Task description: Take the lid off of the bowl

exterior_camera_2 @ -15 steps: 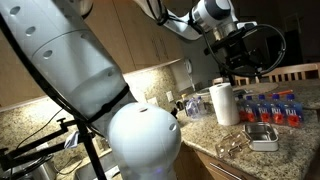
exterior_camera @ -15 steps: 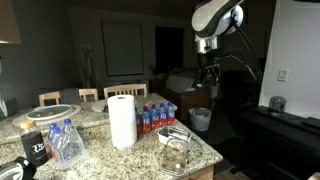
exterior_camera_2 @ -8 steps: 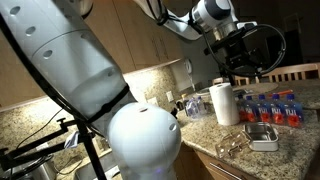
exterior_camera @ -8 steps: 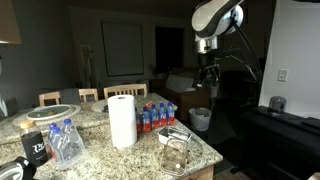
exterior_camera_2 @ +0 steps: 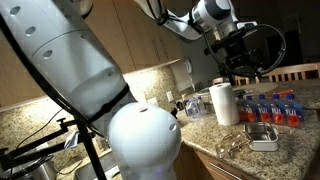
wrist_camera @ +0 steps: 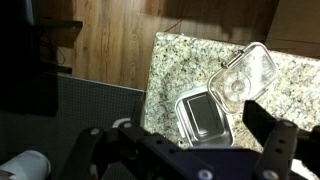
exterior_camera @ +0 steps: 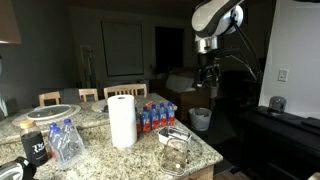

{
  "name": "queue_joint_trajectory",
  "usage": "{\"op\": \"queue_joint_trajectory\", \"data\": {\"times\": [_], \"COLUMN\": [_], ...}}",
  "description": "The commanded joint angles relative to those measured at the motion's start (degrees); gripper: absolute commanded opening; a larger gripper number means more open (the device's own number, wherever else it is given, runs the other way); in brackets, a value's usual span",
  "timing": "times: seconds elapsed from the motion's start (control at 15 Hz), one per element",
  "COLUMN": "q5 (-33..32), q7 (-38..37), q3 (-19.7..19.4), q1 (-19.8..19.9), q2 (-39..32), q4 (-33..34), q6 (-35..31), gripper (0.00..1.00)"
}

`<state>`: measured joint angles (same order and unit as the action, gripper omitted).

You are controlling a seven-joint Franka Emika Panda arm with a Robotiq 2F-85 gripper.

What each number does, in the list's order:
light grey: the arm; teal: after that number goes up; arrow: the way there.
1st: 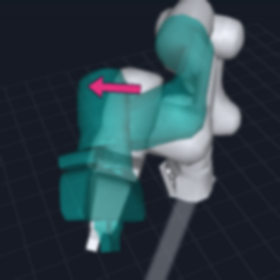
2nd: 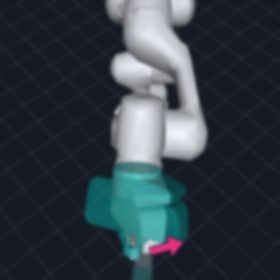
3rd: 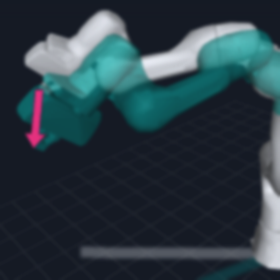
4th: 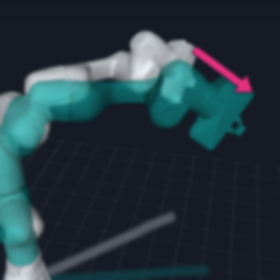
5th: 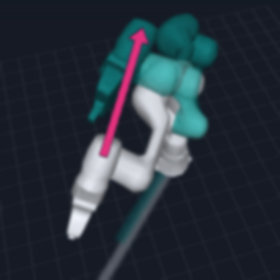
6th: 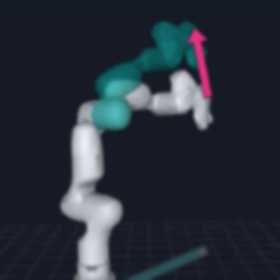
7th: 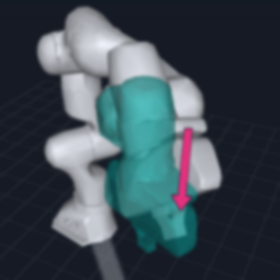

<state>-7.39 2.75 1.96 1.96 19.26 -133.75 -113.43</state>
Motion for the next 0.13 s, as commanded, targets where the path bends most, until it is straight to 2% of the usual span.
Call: {"op": "queue_joint_trajectory", "data": {"times": [0.0, 0.07], "q5": [-0.2, -0.2], "q7": [-0.2, -0.2], "q3": [-0.6, -0.6], "q1": [-0.7, -0.7], "q2": [0.0, 0.0], "q4": [0.1, 0.1], "q6": [0.2, 0.2], "gripper": [1.0, 1.0]}}
